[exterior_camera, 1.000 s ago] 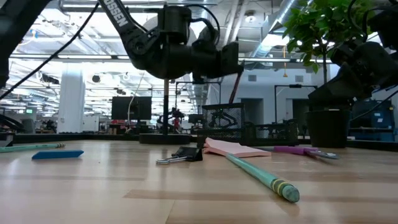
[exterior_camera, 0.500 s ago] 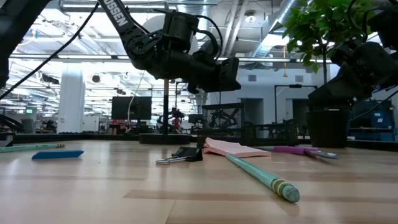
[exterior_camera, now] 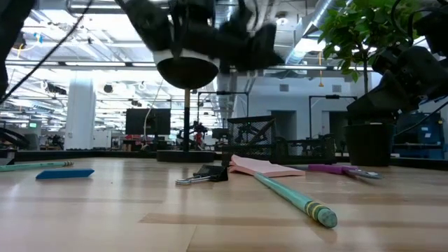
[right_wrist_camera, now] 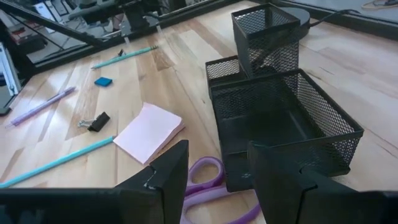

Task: Pick and place office supplies into organizer
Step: Put the violet scissors into the desk organizer

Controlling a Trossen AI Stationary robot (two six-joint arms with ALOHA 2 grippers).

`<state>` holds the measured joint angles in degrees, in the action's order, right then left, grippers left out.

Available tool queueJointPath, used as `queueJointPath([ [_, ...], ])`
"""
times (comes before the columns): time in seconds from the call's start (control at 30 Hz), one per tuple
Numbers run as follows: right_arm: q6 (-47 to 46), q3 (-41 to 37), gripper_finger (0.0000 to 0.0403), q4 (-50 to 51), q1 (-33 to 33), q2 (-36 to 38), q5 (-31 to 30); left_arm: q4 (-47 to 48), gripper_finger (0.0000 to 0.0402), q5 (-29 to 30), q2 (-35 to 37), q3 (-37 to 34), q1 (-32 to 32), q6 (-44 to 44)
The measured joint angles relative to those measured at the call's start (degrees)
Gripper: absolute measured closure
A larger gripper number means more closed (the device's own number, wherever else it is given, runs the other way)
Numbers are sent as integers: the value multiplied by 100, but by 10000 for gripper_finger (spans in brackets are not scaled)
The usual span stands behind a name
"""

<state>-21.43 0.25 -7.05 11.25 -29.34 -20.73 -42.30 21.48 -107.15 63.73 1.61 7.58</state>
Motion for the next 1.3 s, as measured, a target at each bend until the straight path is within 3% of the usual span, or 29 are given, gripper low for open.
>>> queueJointPath([
  [0.17,221,0,244,160,49,-10,460,1133,288,461,965,51,-611,617],
  [0.3,-14,0,244,238,301,-152,958,2672,292,502,1669,50,-1029,54],
  [0.4,-109,0,244,223,596,-367,851,3624,292,488,1982,50,-1276,-521],
  [0.5,73,0,244,60,810,-636,278,4174,292,487,2025,48,-1448,-961],
  [0.6,234,0,244,-288,913,-962,-156,4264,292,493,1932,44,-1544,-1179],
  [0.83,369,0,244,-1581,920,-1965,-186,4101,292,750,1703,41,-1581,-1510],
  [1.3,16,815,244,-1906,465,-4672,-276,4137,292,878,1689,37,-1579,-1590],
])
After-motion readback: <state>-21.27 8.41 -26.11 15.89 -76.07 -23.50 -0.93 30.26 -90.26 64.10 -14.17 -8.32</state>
